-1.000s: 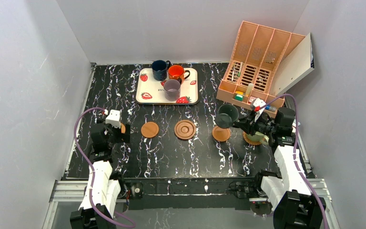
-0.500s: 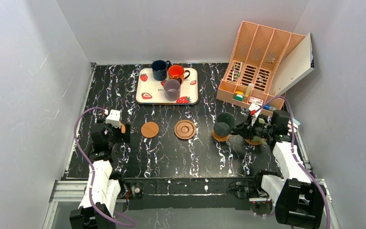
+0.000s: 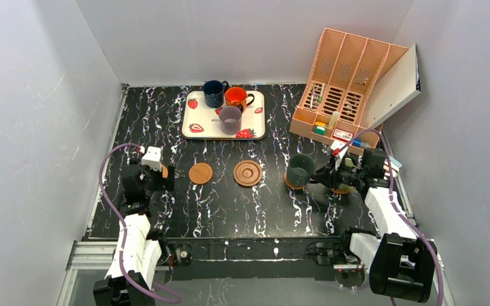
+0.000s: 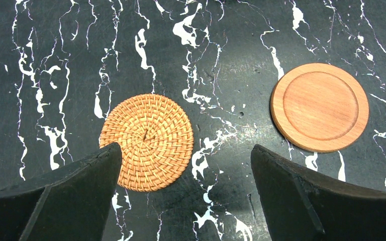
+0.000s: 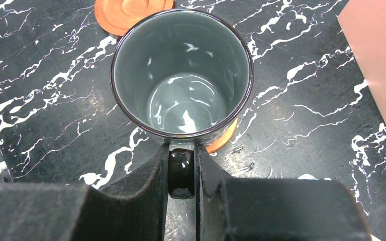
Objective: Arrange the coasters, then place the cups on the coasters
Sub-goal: Place the cup on the coaster.
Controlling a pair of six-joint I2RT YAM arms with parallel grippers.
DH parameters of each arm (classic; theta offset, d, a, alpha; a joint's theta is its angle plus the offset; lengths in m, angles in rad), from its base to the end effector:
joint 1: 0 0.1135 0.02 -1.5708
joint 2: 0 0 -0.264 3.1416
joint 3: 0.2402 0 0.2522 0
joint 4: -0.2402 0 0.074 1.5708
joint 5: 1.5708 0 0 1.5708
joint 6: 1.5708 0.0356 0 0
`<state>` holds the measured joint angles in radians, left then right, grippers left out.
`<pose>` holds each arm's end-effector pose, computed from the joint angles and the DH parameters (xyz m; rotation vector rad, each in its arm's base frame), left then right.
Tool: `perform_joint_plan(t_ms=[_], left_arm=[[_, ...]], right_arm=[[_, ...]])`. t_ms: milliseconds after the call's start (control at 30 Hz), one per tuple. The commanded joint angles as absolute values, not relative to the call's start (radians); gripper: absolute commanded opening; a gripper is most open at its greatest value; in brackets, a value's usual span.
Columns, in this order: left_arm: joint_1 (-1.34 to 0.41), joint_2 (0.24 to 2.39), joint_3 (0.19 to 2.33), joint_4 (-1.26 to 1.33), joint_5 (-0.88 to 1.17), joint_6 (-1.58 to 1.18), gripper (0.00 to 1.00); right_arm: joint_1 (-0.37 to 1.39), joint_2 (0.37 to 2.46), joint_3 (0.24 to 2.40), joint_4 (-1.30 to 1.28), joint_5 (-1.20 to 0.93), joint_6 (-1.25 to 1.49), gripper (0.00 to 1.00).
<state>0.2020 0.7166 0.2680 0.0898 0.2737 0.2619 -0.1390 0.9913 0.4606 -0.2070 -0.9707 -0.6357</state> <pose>0.1675 0.0245 0.1967 0.2391 1.9010 0.0482 0.1890 0.0032 0.1989 -0.9263 1.7898 0.6304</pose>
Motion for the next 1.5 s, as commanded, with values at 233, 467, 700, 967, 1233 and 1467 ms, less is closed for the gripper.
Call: perform_joint_plan(t_ms=[233,467,700,967,1233,1467], left_arm=[[0.209,0.719,0.279,0.103,0.282,0.267,0.98],[0.209,0.718,0.279,0.103,0.282,0.267,0.98],[0.209,0.718,0.279,0.103,0.281,0.267,0.98],[0.209,0.719,0.279,0.103,0.280,0.267,0.98],[0.209,0.720,0.279,0.103,0.280,0.267,0.98],[0.209,0.719,0.279,0.103,0.280,0.267,0.98]], right_arm=[[-0.115,1.030,0.489,-0.109,-0.996,-0.639,0.01],[-0.083,1.001,0.457,-0.063,-0.938,-0.628,0.01],[-0.074,1.010,0.450,-0.063,-0.922,-0.639,0.01],[-0.070,1.025,0.446,-0.063,-0.927,-0.646,0.01],[-0.069,1.032,0.446,-0.065,-0.924,-0.651,0.01],[-0.068,1.033,0.445,-0.071,-0.924,-0.657,0.01]])
